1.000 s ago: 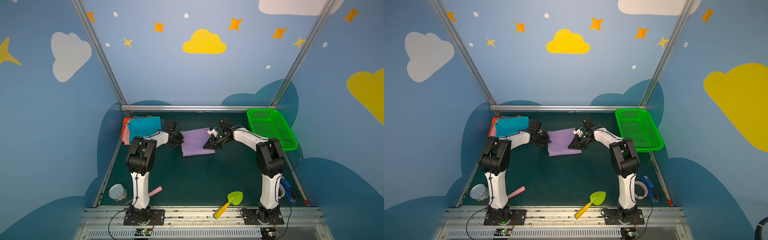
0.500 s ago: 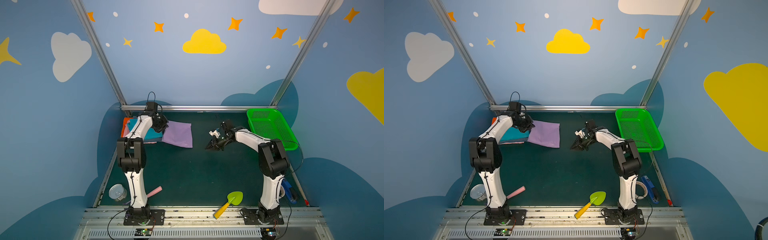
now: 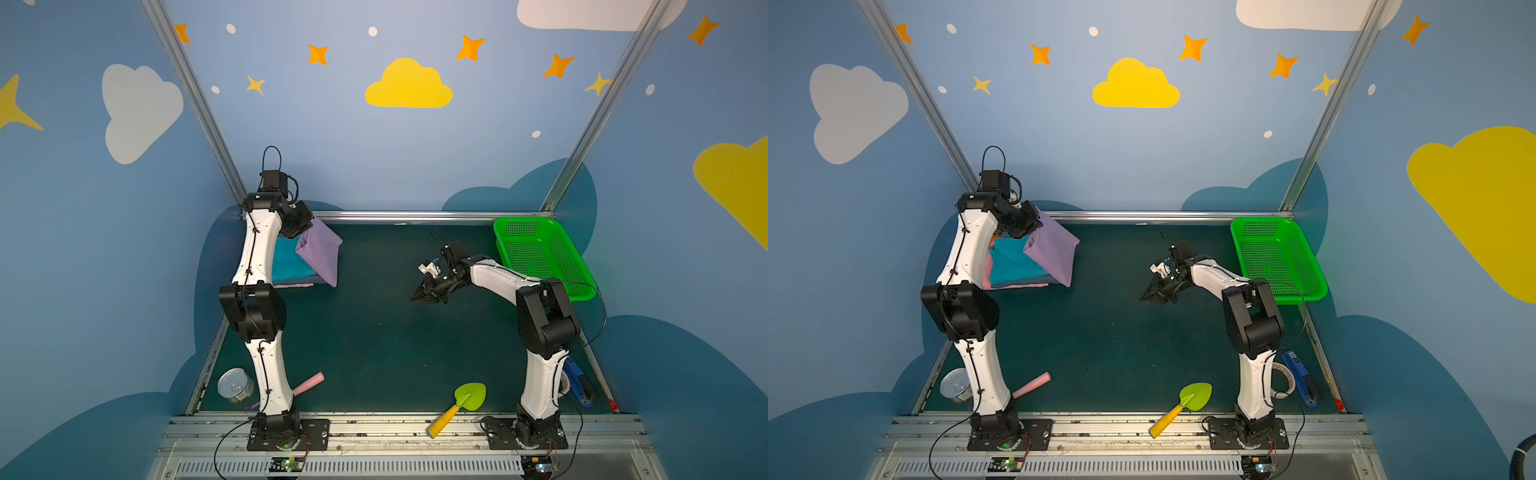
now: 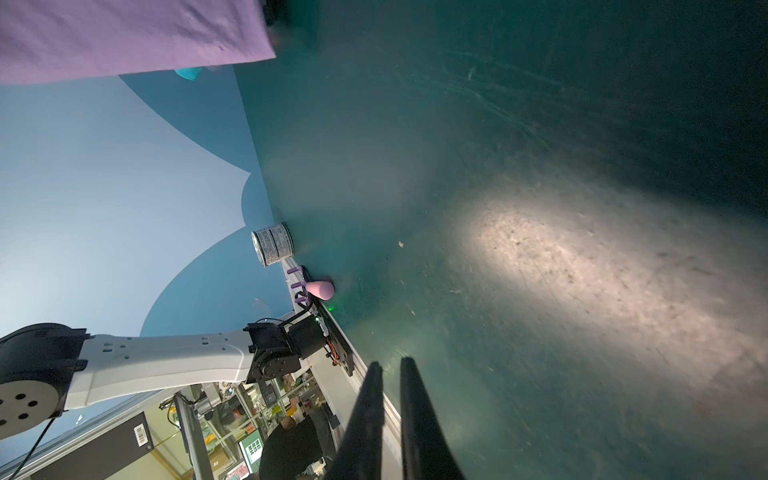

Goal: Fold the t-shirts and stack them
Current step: 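Lift the lavender bundle with the left gripper onto the shirt stack, then lower the lavender bundle onto the stack and open the left gripper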

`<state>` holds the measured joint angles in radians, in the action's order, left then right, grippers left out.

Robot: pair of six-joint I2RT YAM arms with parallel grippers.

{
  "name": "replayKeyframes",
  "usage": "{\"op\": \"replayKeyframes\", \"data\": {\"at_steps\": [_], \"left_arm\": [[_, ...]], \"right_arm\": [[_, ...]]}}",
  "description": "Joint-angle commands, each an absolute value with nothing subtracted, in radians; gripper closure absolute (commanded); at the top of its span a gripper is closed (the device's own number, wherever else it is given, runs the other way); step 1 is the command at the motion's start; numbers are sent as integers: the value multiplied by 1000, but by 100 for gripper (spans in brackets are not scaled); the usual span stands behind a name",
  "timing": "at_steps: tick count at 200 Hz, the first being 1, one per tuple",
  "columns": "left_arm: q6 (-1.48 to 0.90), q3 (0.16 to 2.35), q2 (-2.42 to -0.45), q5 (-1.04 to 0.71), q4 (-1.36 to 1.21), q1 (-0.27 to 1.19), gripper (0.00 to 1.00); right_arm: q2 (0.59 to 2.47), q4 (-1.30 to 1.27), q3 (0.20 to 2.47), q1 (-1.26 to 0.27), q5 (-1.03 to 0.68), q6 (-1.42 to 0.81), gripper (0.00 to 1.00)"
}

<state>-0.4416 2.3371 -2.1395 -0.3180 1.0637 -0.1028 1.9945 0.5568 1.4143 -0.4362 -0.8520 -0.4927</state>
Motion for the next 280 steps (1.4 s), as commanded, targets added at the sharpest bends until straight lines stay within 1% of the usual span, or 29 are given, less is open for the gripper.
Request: {"op": "replayKeyframes", "data": {"at_steps": [1, 57, 106, 191, 239, 243, 280], "left_arm": [[-410, 2377, -2158, -297, 1147, -120, 96], [-397, 2437, -2148, -296, 1192, -190, 96], [-391, 2432, -2138, -282, 1200, -266, 96], [-382, 2424, -2199, -279, 1178, -316, 96], [-370, 2420, -2250, -218, 1176, -335, 96], [-368, 2415, -2253, -184, 1173, -335, 96], [-366, 2366, -2285, -71, 1128, -335, 96]], "right_arm": [[1956, 555, 1406, -442, -842, -491, 88], [1944, 571, 1398, -442, -823, -479, 89], [1944, 560, 1391, -445, -826, -483, 90], [1959, 574, 1395, -444, -815, -474, 91], [1966, 617, 1413, -440, -799, -442, 91], [1966, 617, 1412, -440, -799, -442, 92], [1972, 596, 1401, -440, -808, -444, 92]]}}
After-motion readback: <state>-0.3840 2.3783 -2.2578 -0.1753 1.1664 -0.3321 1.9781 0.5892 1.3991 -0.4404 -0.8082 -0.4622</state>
